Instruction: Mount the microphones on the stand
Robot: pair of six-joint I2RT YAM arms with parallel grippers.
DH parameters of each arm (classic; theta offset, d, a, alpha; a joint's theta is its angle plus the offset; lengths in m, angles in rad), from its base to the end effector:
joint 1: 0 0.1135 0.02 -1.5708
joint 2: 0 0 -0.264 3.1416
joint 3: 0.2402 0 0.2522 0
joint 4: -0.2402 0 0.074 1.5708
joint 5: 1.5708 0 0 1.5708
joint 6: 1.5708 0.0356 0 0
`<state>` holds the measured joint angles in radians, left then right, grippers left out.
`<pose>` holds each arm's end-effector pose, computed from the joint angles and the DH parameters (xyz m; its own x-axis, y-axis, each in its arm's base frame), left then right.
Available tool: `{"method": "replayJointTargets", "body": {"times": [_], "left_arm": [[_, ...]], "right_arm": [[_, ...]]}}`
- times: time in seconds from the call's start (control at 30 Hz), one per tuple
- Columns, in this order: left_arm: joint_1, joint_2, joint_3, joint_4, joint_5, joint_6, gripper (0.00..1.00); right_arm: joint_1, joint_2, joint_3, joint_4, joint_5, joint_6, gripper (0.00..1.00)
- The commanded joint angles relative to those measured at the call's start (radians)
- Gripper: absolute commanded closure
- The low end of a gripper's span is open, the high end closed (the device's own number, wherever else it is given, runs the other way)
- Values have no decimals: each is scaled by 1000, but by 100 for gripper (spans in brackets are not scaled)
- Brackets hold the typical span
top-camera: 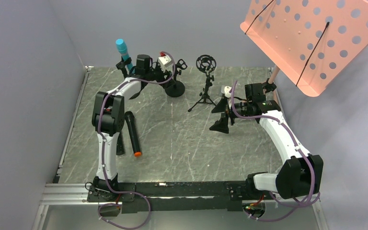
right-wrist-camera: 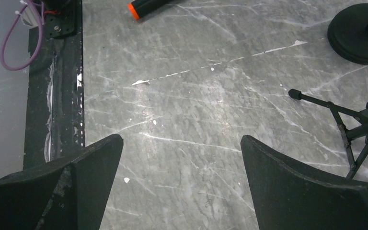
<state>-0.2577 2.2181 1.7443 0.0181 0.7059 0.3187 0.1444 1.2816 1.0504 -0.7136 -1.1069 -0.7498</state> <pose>0.4924 -0.1537 0.2212 -0.1669 0.2906 -0.9422 0.8525 0.5227 0.0102 0.2424 0.0674 0.2959 -0.1896 -0.3357 -0.9227 -0.9731 0.1894 0.1311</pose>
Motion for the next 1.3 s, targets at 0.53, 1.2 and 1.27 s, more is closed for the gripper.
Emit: {"method": "replayJointTargets", "body": {"times": [0.53,1.2,1.27], "left_arm": [[-3,113,148,108,125,45,46],[-17,133,157,194,145,-21,59],[-16,134,157,194,147,-21,66]], "right_arm": [[-5,12,78,-92,-51,-99,0],[-5,10,80,-93,-48,-102,0],[-5,8,80,-95,-49,-103,0]]}}
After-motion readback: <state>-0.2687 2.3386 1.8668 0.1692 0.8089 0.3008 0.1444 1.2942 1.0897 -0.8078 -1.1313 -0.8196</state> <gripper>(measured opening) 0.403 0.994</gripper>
